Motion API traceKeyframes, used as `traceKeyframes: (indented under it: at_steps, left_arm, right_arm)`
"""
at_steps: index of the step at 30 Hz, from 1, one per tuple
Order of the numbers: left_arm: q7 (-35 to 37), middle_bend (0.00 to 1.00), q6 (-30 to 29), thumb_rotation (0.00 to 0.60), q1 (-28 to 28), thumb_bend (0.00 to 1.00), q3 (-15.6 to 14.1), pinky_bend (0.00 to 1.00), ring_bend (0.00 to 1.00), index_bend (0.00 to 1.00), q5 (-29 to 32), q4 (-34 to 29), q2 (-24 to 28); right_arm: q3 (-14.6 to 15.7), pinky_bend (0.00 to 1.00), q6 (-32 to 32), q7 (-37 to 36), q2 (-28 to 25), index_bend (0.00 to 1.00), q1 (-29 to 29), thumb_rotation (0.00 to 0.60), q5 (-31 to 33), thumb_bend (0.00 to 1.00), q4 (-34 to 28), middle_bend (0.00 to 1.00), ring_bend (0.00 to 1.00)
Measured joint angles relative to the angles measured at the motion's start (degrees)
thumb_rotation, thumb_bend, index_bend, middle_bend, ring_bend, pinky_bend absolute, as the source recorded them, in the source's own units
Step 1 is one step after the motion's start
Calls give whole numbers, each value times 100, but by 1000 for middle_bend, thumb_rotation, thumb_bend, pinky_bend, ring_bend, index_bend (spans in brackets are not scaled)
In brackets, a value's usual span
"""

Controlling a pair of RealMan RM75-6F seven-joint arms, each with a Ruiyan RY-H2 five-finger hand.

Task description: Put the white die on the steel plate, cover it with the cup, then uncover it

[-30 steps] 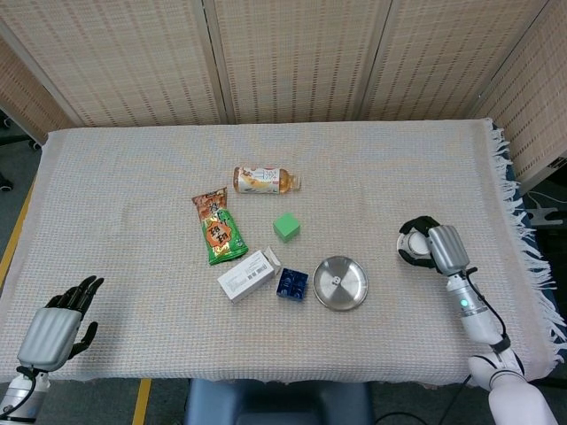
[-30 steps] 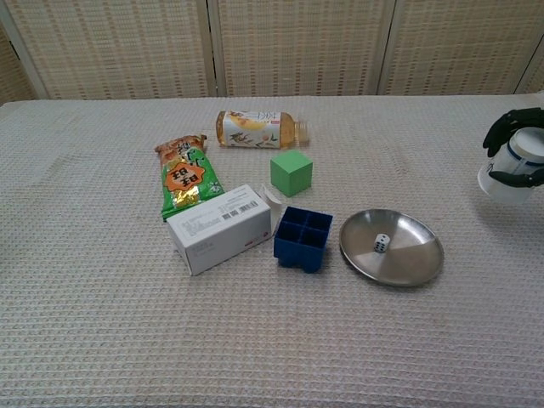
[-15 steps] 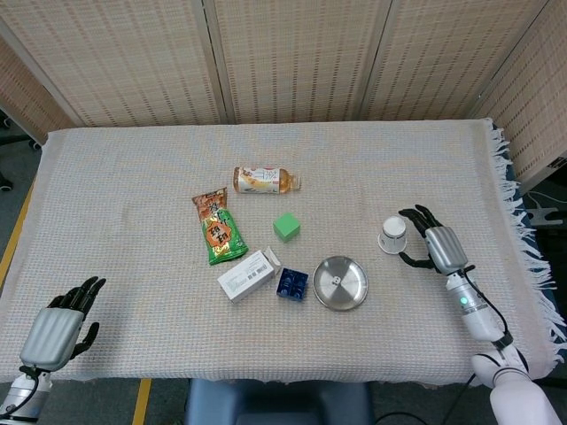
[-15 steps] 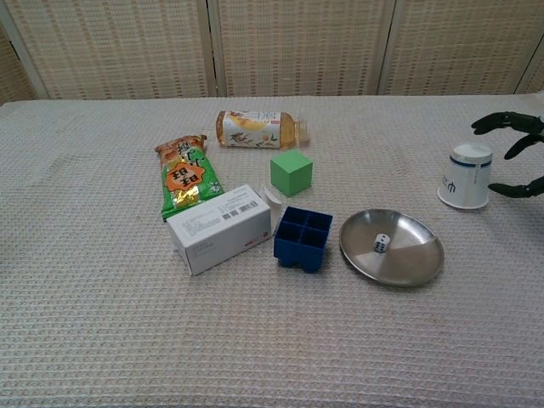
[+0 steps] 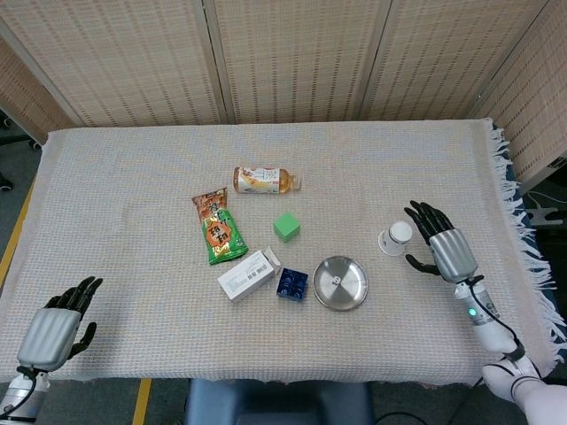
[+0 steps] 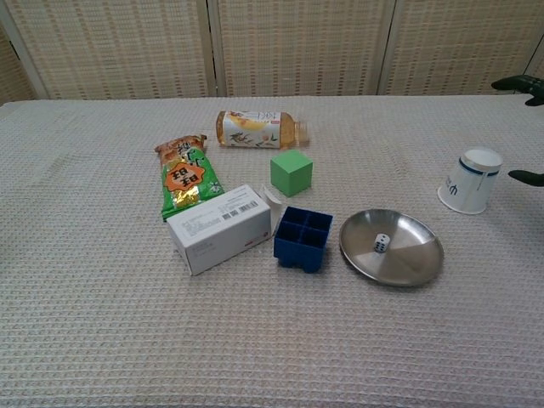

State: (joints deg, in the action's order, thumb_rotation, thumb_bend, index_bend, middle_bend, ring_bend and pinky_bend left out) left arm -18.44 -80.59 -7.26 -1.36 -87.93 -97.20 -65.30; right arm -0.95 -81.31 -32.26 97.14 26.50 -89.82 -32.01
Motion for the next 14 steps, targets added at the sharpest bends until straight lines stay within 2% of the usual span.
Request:
traceKeyframes:
  at_steps: [4, 11, 14]
  left_arm:
    - [9, 79, -63, 600, 24, 451, -8, 351, 189, 67, -45, -25, 14]
    - [9, 80, -27, 600, -4, 452, -10, 351, 189, 67, -82, -28, 5]
    - [18, 80, 27, 600, -41, 451, 2, 351, 189, 68, -76, -3, -14]
  right_arm:
    - [20, 118, -40, 1398, -499, 0, -236, 600, 134, 133, -1364, 0, 0]
    - [30, 119, 313, 4324, -1626, 0, -613, 600, 874, 133, -4442, 0, 0]
    - [10, 119, 506, 5106, -2085, 0, -759, 600, 1283, 133, -5274, 0, 0]
